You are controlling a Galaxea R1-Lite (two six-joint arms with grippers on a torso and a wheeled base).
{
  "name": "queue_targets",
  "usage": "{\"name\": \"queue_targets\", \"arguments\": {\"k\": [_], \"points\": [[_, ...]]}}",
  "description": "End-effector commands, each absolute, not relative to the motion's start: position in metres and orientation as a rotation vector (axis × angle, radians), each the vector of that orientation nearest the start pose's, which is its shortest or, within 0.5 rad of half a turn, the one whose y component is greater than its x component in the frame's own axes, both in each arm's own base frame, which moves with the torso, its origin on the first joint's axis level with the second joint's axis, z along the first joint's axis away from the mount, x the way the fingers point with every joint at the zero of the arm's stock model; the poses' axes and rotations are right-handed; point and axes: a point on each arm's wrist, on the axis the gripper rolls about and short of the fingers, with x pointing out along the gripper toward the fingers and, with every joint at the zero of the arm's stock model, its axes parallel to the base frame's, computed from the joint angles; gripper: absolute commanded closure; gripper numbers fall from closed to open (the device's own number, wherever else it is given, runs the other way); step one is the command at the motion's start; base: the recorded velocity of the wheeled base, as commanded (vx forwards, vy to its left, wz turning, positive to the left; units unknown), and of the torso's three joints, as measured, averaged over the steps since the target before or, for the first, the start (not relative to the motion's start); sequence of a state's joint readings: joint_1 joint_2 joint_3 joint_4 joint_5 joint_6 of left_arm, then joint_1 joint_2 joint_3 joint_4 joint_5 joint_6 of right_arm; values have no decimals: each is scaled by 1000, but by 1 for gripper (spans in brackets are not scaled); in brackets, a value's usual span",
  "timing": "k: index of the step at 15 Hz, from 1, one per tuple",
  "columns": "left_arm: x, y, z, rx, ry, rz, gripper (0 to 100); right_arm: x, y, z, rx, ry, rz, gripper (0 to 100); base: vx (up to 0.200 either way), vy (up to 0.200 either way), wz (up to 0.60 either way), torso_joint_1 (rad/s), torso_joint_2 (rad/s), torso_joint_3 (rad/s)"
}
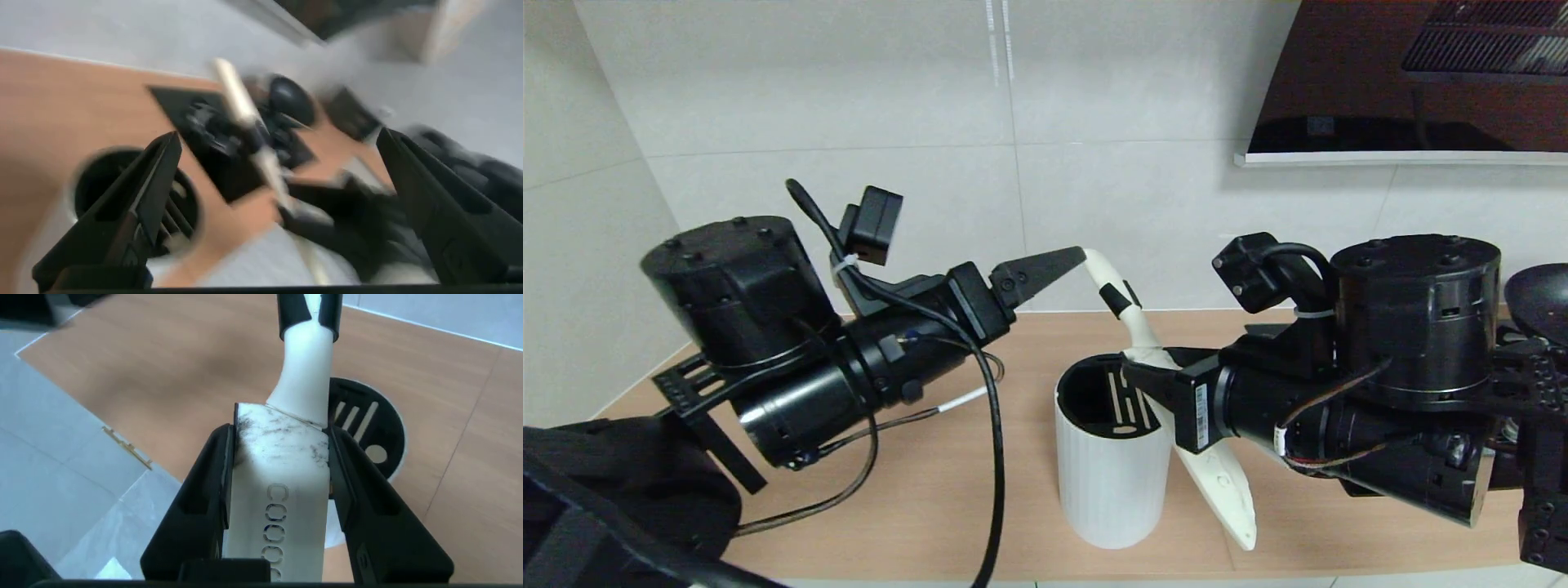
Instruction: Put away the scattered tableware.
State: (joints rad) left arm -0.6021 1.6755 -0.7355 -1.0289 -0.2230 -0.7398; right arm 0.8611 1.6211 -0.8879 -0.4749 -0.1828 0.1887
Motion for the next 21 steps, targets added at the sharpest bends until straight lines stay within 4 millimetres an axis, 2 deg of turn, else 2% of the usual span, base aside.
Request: {"name": "queue_targets", "arguments": {"k": [1, 4, 8, 16, 20, 21], "points": [[246, -206, 187, -695, 239, -858, 0, 192, 225, 211, 44, 294, 661, 100, 0, 0, 0, 0, 0, 0], [250, -218, 175, -690, 250, -865, 0, 189, 228, 209, 38, 300, 668, 100, 0, 0, 0, 0, 0, 0], [252, -221, 173, -690, 257, -863, 0, 190, 232, 203, 33, 305, 673, 100, 0, 0, 0, 0, 0, 0], [258, -220, 175, -698, 243, -831, 0, 183, 236, 197, 18, 306, 686, 100, 0, 0, 0, 0, 0, 0], [262, -219, 169, -693, 258, -812, 0, 181, 236, 199, 19, 300, 680, 100, 0, 0, 0, 0, 0, 0], [262, -220, 168, -693, 261, -813, 100, 180, 236, 198, 16, 301, 679, 100, 0, 0, 0, 0, 0, 0]]}}
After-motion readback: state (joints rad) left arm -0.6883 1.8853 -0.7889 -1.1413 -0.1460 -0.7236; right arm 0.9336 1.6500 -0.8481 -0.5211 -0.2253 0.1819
